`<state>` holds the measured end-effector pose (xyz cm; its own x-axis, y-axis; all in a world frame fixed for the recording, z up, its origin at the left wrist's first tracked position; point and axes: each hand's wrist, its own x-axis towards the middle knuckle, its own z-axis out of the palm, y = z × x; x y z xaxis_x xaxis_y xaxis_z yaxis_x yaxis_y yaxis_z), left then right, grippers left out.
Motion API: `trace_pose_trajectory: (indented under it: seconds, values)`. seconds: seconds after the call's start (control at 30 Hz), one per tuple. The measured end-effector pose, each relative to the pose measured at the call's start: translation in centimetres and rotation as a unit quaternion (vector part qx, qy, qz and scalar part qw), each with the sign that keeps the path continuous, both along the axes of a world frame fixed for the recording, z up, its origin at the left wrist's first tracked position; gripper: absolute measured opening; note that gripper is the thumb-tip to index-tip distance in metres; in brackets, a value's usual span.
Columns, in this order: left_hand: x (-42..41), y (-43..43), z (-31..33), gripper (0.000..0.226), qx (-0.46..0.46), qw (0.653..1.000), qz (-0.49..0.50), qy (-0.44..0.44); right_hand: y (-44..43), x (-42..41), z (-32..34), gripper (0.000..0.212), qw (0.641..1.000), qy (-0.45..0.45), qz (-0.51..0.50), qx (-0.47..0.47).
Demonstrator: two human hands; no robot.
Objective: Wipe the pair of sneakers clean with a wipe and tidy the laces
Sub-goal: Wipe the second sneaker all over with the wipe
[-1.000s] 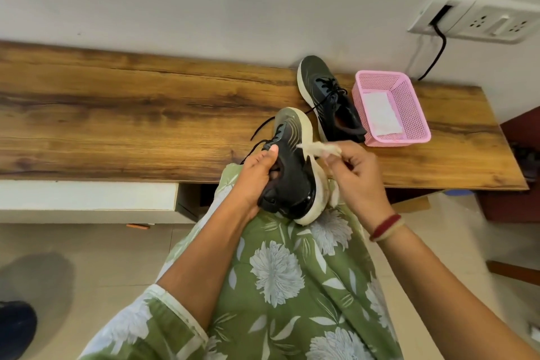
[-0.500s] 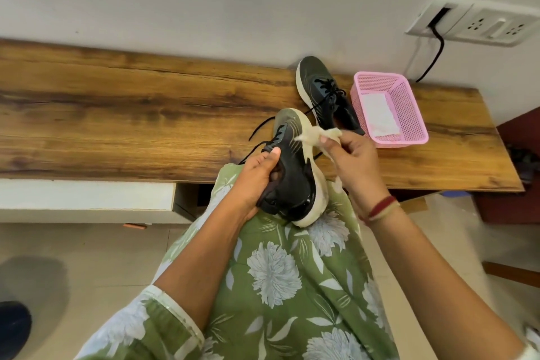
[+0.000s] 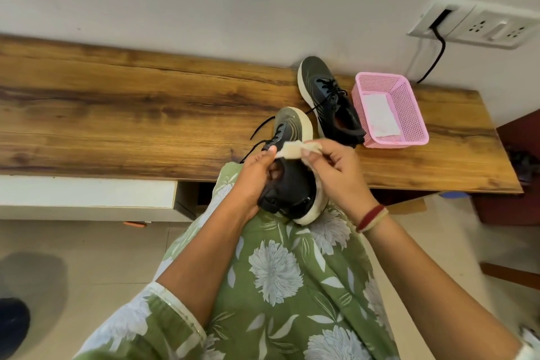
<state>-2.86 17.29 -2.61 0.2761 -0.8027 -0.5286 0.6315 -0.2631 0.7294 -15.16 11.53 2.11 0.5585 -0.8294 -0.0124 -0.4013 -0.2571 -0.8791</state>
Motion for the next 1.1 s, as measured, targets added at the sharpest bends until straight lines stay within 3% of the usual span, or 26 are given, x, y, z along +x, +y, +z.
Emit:
trace_pose_trajectory:
  seconds: [0.07, 0.13, 0.2, 0.3, 0.37, 0.43, 0.47, 0.53, 0.6, 0.7, 0.77, 0.87, 0.93, 1.0, 1.1]
  values:
    - [0.1, 0.0, 0.0, 0.032, -0.005, 1.0, 0.0, -0.004, -0.5, 0.7, 0.0, 0.022, 0.993, 0.058, 0.025, -0.096]
    - [0.1, 0.0, -0.2, 0.03, 0.002, 1.0, 0.002, -0.007, 0.3, 1.0, -0.6, 0.027, 0.956, 0.173, 0.13, -0.201]
    - [0.1, -0.1, -0.2, 0.03, 0.012, 1.0, 0.002, -0.004, 1.5, 0.5, -0.8, 0.03, 0.932, 0.214, 0.168, -0.24]
    - [0.2, -0.2, -0.5, 0.029, 0.013, 1.0, -0.004, -0.003, 2.8, -0.9, -0.7, 0.032, 0.94, 0.185, 0.192, -0.214]
    - [0.2, -0.2, -0.5, 0.029, 0.02, 1.0, -0.006, -0.011, 2.7, -1.5, -0.2, 0.025, 0.976, 0.116, 0.156, -0.101]
    - [0.3, -0.2, -0.5, 0.032, 0.021, 0.999, -0.014, -0.022, 2.1, -1.3, 0.1, 0.021, 0.998, 0.016, 0.056, 0.003]
    - [0.3, -0.2, -0.5, 0.034, 0.019, 0.999, -0.013, -0.022, 2.0, -1.2, 0.1, 0.021, 1.0, 0.002, 0.022, -0.003]
    - [0.3, -0.1, -0.3, 0.035, 0.025, 0.999, -0.013, -0.018, 2.9, -1.1, -0.5, 0.026, 0.994, 0.063, 0.024, -0.084]
    - [0.4, -0.1, -0.1, 0.032, 0.029, 0.999, -0.015, -0.012, 4.9, -1.4, -1.6, 0.034, 0.969, 0.135, 0.082, -0.188]
    - [0.3, -0.1, -0.3, 0.031, 0.034, 0.999, -0.016, -0.037, 6.4, -2.9, -2.2, 0.039, 0.938, 0.14, 0.19, -0.253]
    - [0.3, -0.1, -0.5, 0.03, 0.042, 0.997, -0.022, -0.053, 5.6, -3.2, -1.7, 0.039, 0.95, 0.106, 0.184, -0.229]
    - [0.3, 0.0, 0.0, 0.03, 0.043, 0.998, -0.021, -0.038, 4.8, -1.9, -0.7, 0.036, 0.981, 0.058, 0.063, -0.173]
    - [0.3, -0.1, 0.2, 0.033, 0.038, 0.999, -0.016, -0.032, 5.5, -1.1, -1.2, 0.037, 0.969, 0.099, 0.096, -0.203]
    - [0.2, 0.0, 0.3, 0.036, 0.021, 0.999, -0.019, -0.027, 6.2, -1.5, -2.0, 0.036, 0.968, 0.079, 0.139, -0.194]
    - [0.3, -0.1, -0.1, 0.032, 0.024, 0.999, -0.019, -0.029, 4.7, -1.9, -0.5, 0.027, 0.999, -0.02, 0.019, -0.037]
